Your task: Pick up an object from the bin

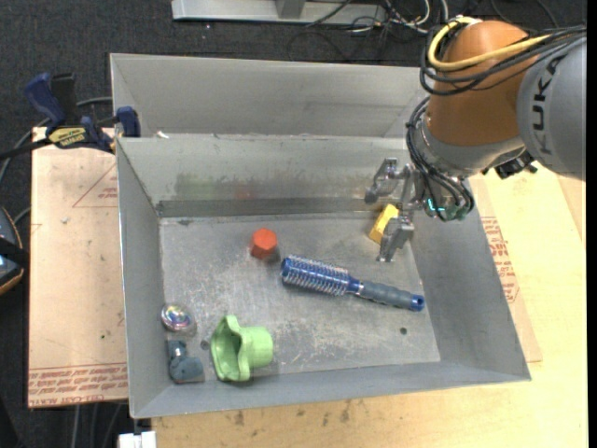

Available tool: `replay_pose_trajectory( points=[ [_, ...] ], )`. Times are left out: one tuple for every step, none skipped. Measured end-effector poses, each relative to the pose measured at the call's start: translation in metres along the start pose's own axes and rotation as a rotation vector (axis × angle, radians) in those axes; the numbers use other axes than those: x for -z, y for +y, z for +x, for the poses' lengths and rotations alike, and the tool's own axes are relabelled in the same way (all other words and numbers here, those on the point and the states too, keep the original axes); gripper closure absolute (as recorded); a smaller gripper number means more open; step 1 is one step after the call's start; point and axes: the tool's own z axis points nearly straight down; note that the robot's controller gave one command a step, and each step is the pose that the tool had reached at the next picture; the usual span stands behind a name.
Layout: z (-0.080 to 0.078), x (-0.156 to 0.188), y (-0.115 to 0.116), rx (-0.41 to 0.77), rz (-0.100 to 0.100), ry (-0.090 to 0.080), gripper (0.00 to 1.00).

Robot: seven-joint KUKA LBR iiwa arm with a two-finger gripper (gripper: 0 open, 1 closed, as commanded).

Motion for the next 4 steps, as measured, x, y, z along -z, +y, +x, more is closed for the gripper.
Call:
replay_pose_trajectory(
  points=[
    [0.053, -0.133, 0.049, -0.037, -0.001, -0.003, 0.00],
    [0.051, -0.129, 0.048, -0.037, 0.000, -0.008, 1.00],
    [0.023, -0.032, 0.021, 0.119, 0.002, -0.015, 1.00],
    [0.011, -0.128, 0.080, 0.321, 0.002, -0.012, 1.00]
  ],
)
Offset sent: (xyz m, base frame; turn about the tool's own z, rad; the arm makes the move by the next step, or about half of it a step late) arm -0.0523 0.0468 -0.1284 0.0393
